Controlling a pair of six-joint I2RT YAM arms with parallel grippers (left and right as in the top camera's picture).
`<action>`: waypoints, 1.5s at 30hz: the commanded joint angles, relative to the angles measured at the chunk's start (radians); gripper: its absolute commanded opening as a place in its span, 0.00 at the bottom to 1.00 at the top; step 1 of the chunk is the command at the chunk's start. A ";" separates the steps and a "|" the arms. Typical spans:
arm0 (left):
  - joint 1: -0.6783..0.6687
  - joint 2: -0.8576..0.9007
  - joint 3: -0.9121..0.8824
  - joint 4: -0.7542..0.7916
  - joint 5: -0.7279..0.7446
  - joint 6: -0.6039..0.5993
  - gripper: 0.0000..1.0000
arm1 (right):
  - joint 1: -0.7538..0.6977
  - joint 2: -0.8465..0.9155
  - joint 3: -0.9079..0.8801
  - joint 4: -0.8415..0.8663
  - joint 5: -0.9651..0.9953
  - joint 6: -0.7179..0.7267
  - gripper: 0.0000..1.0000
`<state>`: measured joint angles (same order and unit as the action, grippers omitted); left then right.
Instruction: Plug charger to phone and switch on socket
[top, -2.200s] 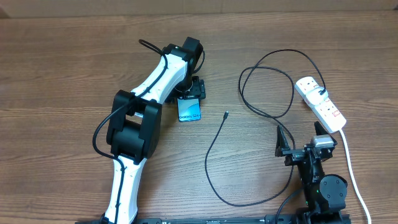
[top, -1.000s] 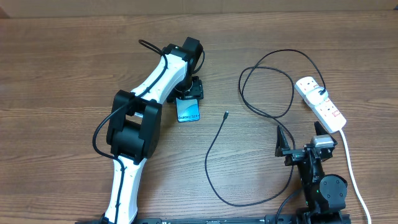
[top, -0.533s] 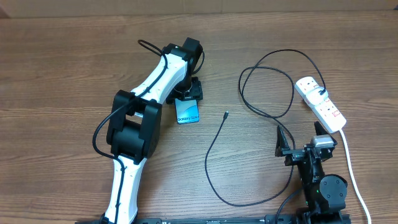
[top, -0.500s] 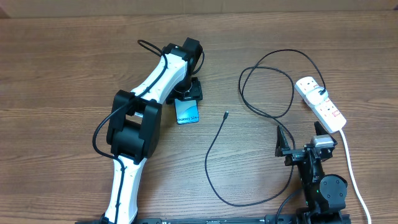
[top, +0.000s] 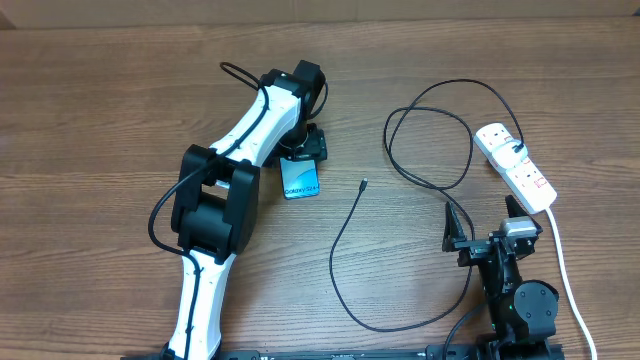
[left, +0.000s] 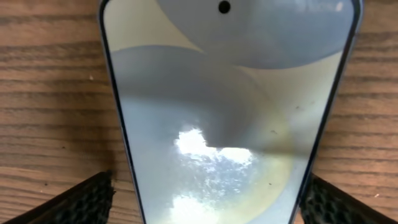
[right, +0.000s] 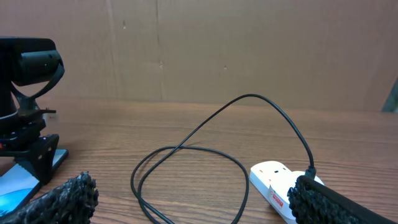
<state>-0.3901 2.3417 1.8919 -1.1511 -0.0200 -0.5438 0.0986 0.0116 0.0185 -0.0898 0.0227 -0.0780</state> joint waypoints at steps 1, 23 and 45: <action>0.005 0.006 0.014 0.010 -0.015 0.006 1.00 | -0.005 -0.009 -0.011 0.007 -0.002 0.002 1.00; 0.003 0.006 -0.032 0.024 0.132 0.043 1.00 | -0.005 -0.009 -0.011 0.007 -0.002 0.002 1.00; -0.031 0.009 -0.040 0.023 0.061 -0.011 0.95 | -0.005 -0.009 -0.011 0.007 -0.002 0.002 1.00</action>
<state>-0.4118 2.3413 1.8771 -1.1328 0.0311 -0.5358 0.0986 0.0116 0.0185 -0.0895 0.0227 -0.0784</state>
